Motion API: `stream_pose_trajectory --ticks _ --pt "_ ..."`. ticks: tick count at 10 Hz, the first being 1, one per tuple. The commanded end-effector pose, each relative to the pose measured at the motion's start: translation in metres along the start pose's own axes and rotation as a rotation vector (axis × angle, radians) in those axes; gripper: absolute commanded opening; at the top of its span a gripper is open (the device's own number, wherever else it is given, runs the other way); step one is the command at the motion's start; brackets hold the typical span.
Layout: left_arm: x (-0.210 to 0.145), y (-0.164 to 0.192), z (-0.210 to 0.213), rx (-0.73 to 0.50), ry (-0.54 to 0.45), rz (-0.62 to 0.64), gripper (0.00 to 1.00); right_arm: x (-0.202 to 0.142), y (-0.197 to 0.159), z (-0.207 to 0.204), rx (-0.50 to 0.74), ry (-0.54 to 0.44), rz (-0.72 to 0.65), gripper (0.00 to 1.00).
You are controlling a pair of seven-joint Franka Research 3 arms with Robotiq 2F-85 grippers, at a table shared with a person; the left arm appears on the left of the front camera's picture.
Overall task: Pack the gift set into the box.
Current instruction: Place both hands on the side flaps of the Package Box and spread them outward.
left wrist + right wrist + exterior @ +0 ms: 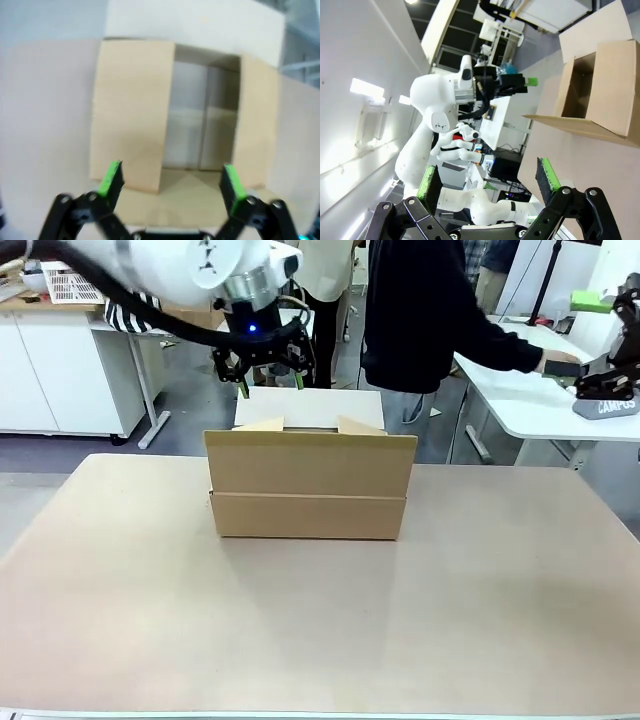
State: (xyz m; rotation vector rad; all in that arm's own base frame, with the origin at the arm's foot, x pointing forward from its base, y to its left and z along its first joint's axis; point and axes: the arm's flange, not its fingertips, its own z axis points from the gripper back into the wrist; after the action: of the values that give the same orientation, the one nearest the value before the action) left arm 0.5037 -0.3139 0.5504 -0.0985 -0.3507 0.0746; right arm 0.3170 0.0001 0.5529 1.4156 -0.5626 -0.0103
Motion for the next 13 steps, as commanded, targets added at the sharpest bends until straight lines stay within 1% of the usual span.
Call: stream_pose_trajectory --ticks 1,3,4,5,6,7,8,9,10,11,13 --pt "0.016 -0.035 -0.013 0.137 0.063 -0.047 1.00 0.002 0.000 -0.003 0.027 -0.013 0.021 1.00" --pt "0.008 -0.046 -0.030 0.287 0.082 -0.111 1.00 0.002 0.000 -0.003 0.027 -0.013 0.021 1.00" --pt "0.003 -0.046 -0.036 0.326 0.100 -0.121 1.00 0.002 0.000 -0.003 0.027 -0.013 0.021 1.00" --pt "0.000 -0.045 -0.042 0.422 0.086 -0.100 1.00 0.002 0.000 -0.003 0.027 -0.013 0.021 1.00" --pt "-0.003 -0.045 -0.050 0.456 0.093 -0.102 1.00 0.002 0.000 -0.003 0.027 -0.013 0.021 1.00" --pt "-0.004 -0.047 -0.057 0.436 0.092 -0.142 1.00 0.002 0.000 -0.003 0.027 -0.013 0.021 1.00" --pt "-0.004 -0.049 -0.066 0.463 0.080 -0.153 1.00 0.002 0.000 -0.003 0.027 -0.013 0.021 1.00" --pt "-0.002 -0.048 -0.073 0.525 0.070 -0.133 1.00 0.002 0.000 -0.003 0.027 -0.013 0.021 1.00" --pt "0.001 -0.045 -0.080 0.534 0.077 -0.135 1.00 0.002 0.000 -0.003 0.027 -0.013 0.021 1.00" --pt "0.003 -0.043 -0.089 0.538 0.061 -0.147 1.00 0.002 0.000 -0.003 0.027 -0.013 0.021 1.00" --pt "0.004 -0.045 -0.104 0.504 0.085 -0.171 1.00 0.002 0.000 -0.003 0.027 -0.013 0.021 1.00"
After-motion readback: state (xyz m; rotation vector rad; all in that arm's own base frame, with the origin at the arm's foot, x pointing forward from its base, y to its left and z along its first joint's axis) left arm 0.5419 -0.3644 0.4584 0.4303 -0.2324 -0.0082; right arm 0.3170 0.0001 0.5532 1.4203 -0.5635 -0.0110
